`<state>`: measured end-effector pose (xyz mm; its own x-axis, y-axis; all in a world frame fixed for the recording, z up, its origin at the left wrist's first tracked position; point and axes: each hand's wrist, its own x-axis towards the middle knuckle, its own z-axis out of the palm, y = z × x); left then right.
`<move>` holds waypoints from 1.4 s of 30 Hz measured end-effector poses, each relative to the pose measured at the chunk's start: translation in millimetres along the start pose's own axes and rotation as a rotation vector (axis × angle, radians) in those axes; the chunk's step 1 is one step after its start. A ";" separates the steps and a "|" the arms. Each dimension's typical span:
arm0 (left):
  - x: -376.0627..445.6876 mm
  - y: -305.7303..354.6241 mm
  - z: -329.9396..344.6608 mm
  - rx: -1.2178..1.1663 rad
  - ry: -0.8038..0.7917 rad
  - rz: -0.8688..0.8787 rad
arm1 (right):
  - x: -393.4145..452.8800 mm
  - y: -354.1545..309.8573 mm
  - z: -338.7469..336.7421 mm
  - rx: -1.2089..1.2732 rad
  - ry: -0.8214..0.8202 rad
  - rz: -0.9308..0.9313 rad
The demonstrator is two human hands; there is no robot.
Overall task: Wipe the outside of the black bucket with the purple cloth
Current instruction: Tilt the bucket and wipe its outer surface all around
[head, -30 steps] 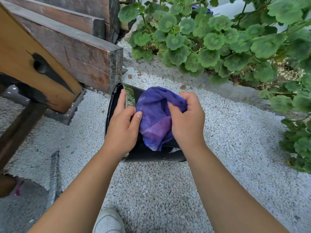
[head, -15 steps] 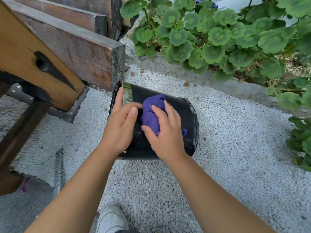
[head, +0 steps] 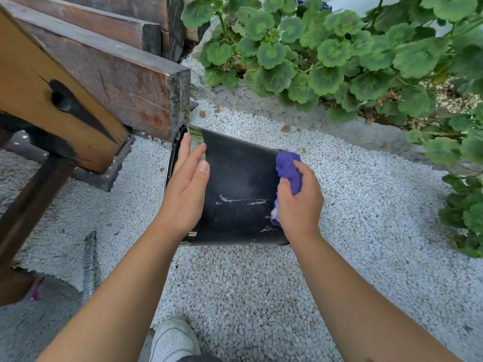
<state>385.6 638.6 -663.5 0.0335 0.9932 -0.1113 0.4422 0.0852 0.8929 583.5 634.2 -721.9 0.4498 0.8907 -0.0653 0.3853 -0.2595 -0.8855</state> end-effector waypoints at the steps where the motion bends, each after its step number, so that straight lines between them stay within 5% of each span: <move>1: -0.9 2.0 0.9 -0.013 -0.001 -0.006 | -4.4 -12.1 1.8 0.073 0.028 0.017; 5: 0.6 10.5 8.0 -0.019 0.010 0.017 | -46.6 -56.4 24.4 0.199 -0.013 -0.226; 12: -0.2 15.5 15.7 -0.198 -0.025 -0.016 | -67.6 -47.0 42.1 -0.180 -0.054 -0.481; 21: -1.5 9.4 2.4 -0.070 -0.013 -0.017 | -35.1 23.2 22.2 -0.323 0.049 -0.155; 27: -8.8 -5.7 3.5 0.041 0.331 0.066 | -31.7 33.1 22.3 -0.352 0.062 -0.088; 33: -51.9 -46.3 -5.9 0.189 -0.089 0.334 | -22.5 40.0 20.7 -0.301 0.084 -0.038; 42: -36.4 -10.2 0.8 0.268 -0.186 0.329 | 12.0 34.9 -11.7 0.036 -0.015 0.168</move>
<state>380.6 601.5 -668.9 0.3603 0.9309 0.0608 0.5965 -0.2800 0.7522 611.8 631.5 -748.3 0.4932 0.8416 -0.2200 0.2764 -0.3915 -0.8777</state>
